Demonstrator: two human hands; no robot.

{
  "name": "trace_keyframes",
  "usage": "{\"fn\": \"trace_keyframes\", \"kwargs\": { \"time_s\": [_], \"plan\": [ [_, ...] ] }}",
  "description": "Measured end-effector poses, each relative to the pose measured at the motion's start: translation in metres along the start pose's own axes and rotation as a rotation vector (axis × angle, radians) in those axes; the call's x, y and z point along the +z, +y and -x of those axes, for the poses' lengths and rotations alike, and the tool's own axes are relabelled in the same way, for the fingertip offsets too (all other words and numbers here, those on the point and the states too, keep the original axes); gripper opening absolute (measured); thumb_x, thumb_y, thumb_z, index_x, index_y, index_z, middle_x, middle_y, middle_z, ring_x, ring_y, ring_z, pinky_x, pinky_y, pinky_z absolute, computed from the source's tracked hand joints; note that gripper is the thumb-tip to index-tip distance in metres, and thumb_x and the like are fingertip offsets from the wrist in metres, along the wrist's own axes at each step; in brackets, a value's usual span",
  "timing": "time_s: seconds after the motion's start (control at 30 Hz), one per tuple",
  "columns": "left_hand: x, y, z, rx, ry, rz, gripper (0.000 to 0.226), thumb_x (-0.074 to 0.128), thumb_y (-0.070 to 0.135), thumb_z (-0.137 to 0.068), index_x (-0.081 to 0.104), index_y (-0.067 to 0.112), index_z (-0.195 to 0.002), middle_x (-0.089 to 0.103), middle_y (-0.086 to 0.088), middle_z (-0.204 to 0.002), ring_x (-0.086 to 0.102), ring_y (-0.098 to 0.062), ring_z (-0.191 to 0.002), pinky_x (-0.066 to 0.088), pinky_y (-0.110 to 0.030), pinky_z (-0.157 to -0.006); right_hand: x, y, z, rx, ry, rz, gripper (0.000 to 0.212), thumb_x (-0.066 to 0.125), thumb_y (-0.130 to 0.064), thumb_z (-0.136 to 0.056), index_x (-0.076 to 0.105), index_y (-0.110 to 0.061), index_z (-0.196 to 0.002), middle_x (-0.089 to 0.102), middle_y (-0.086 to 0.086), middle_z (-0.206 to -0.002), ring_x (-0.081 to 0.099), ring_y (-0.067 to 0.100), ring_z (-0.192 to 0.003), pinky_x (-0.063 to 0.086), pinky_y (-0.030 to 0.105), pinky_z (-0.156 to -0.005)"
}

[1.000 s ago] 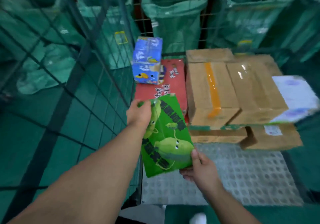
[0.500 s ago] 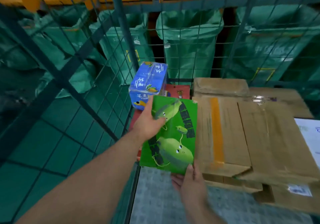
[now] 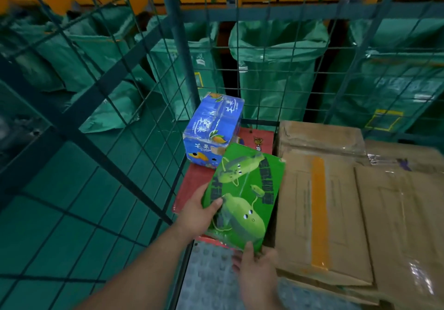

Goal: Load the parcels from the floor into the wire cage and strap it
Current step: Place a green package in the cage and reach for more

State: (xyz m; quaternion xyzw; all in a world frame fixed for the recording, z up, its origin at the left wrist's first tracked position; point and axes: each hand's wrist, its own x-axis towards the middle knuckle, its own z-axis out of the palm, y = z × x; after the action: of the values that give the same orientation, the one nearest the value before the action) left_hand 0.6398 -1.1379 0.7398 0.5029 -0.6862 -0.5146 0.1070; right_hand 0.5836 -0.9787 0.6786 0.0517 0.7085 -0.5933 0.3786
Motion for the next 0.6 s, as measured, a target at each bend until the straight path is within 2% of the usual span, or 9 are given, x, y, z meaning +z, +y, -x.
{"fn": "trace_keyframes", "kwargs": {
  "time_s": [0.03,0.07,0.13,0.2,0.27,0.37,0.43,0.5,0.6],
  "plan": [
    [-0.003,0.005,-0.009,-0.001,-0.019,-0.022,0.042,0.069,0.034,-0.097,0.054,0.040,-0.136,0.068,0.023,-0.112,0.067,-0.006,-0.110,0.050,-0.019,-0.089,0.004,-0.006,-0.003,0.018,-0.017,-0.043,0.022,0.062,-0.029,-0.100,0.047,-0.016,-0.109,0.074,0.018,-0.075,0.073,0.032,-0.064,0.061,0.047,-0.065],
    [-0.006,0.009,-0.019,-0.013,-0.036,-0.046,0.042,0.069,0.036,-0.097,0.055,0.040,-0.136,0.068,0.021,-0.113,0.067,-0.008,-0.109,0.050,-0.023,-0.093,0.010,-0.012,-0.009,0.024,-0.018,-0.050,0.016,0.060,-0.025,-0.101,0.046,-0.022,-0.108,0.075,0.018,-0.078,0.075,0.032,-0.066,0.061,0.049,-0.066],
    [-0.013,0.019,-0.039,-0.011,-0.043,-0.074,0.044,0.067,0.042,-0.097,0.055,0.039,-0.139,0.069,0.017,-0.120,0.066,-0.010,-0.113,0.049,-0.031,-0.104,0.021,-0.030,-0.013,0.011,-0.013,-0.044,0.024,0.059,-0.027,-0.102,0.039,-0.041,-0.099,0.075,0.016,-0.081,0.076,0.029,-0.070,0.062,0.055,-0.072],
    [-0.019,0.029,-0.056,-0.005,-0.020,-0.085,0.051,0.065,0.045,-0.098,0.053,0.034,-0.146,0.066,0.009,-0.132,0.062,-0.014,-0.120,0.046,-0.034,-0.109,0.031,-0.048,-0.018,-0.024,-0.038,-0.062,0.026,0.056,-0.021,-0.104,0.036,-0.036,-0.096,0.072,0.018,-0.084,0.074,0.031,-0.076,0.061,0.053,-0.077],
    [-0.022,0.039,-0.064,-0.021,-0.011,-0.083,0.051,0.062,0.043,-0.100,0.051,0.028,-0.147,0.063,0.005,-0.136,0.060,-0.015,-0.119,0.046,-0.029,-0.103,0.039,-0.065,-0.027,-0.069,-0.016,-0.043,0.027,0.054,-0.018,-0.105,0.037,-0.036,-0.093,0.070,0.018,-0.081,0.073,0.034,-0.075,0.060,0.057,-0.077],
    [-0.018,0.040,-0.060,-0.007,-0.011,0.022,0.042,0.062,0.025,-0.102,0.054,0.029,-0.143,0.066,0.007,-0.130,0.064,-0.008,-0.108,0.049,-0.020,-0.091,0.034,-0.081,-0.035,-0.132,0.103,0.048,0.022,0.053,-0.027,-0.103,0.039,-0.036,-0.088,0.071,0.011,-0.074,0.072,0.033,-0.071,0.059,0.061,-0.076],
    [-0.012,0.041,-0.058,0.055,-0.032,0.106,0.052,0.064,0.012,-0.100,0.051,0.034,-0.145,0.068,0.011,-0.129,0.067,0.002,-0.106,0.051,-0.017,-0.096,0.026,-0.098,-0.042,-0.096,0.115,0.058,0.012,0.048,-0.031,-0.105,0.042,-0.034,-0.095,0.074,0.008,-0.075,0.073,0.031,-0.075,0.060,0.058,-0.079],
    [-0.002,0.041,-0.061,0.052,-0.048,0.128,0.063,0.063,0.008,-0.100,0.042,0.038,-0.151,0.066,0.014,-0.130,0.065,0.004,-0.110,0.050,-0.016,-0.098,0.020,-0.109,-0.067,-0.029,0.088,0.063,0.006,0.046,-0.031,-0.107,0.042,-0.027,-0.108,0.074,0.011,-0.084,0.073,0.032,-0.080,0.060,0.057,-0.081],
    [0.023,0.040,-0.066,-0.030,0.019,0.118,0.060,0.070,0.031,-0.094,0.045,0.032,-0.149,0.067,0.011,-0.131,0.065,-0.011,-0.118,0.050,-0.036,-0.107,0.019,-0.132,-0.111,-0.025,0.079,0.132,0.005,0.048,-0.028,-0.100,0.045,-0.028,-0.103,0.069,0.016,-0.098,0.068,0.032,-0.084,0.059,0.050,-0.078]
  ]
}}
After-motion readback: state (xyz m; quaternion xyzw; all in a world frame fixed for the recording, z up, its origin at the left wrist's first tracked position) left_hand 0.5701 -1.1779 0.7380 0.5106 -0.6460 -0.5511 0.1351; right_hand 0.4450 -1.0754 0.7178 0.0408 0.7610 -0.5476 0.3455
